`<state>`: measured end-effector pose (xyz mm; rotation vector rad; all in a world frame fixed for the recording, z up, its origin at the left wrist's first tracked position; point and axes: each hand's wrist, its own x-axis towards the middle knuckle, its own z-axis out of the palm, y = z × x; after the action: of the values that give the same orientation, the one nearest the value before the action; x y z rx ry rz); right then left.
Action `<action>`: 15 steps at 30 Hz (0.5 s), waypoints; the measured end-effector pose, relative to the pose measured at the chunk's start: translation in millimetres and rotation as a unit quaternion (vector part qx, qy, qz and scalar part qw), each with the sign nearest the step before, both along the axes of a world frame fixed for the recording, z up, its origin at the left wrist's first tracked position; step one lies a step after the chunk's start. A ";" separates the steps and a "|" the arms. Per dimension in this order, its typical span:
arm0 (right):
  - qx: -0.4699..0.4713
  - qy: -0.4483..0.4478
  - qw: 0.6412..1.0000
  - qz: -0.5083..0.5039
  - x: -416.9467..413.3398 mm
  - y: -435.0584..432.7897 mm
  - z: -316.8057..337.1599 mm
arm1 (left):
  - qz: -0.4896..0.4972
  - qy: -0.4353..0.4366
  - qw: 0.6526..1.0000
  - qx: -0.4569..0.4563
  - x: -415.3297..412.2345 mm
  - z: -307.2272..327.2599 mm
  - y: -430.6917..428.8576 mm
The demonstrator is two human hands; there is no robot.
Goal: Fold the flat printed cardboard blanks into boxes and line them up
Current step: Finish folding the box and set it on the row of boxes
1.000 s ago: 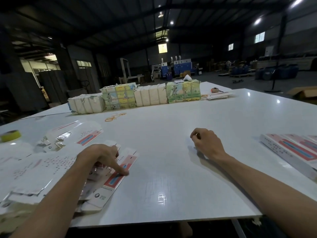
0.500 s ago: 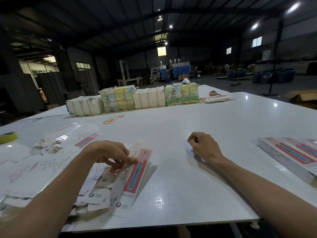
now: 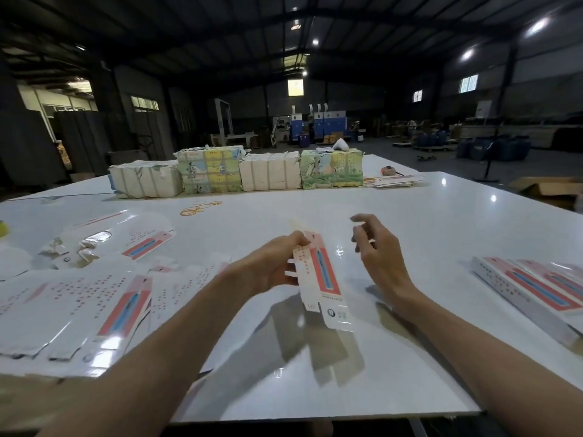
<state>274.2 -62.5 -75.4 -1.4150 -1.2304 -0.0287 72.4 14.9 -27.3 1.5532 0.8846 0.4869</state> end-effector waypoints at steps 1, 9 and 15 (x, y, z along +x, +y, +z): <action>0.008 0.007 1.000 0.006 -2.0 -0.5 3.0 | -0.004 -0.010 1.000 -0.004 9.9 -5.5 -5.7; -0.088 -0.083 0.984 0.132 -11.7 0.8 -6.1 | -0.060 -0.133 0.988 -0.049 20.0 -57.4 -8.1; -0.097 -0.082 0.986 0.112 -13.9 3.4 -4.6 | -0.076 -0.161 0.982 -0.059 20.1 -58.2 -6.0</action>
<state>260.3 -59.0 -80.0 -1.4544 -1.5577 0.1353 92.6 8.9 -85.5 1.3725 0.5337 0.5463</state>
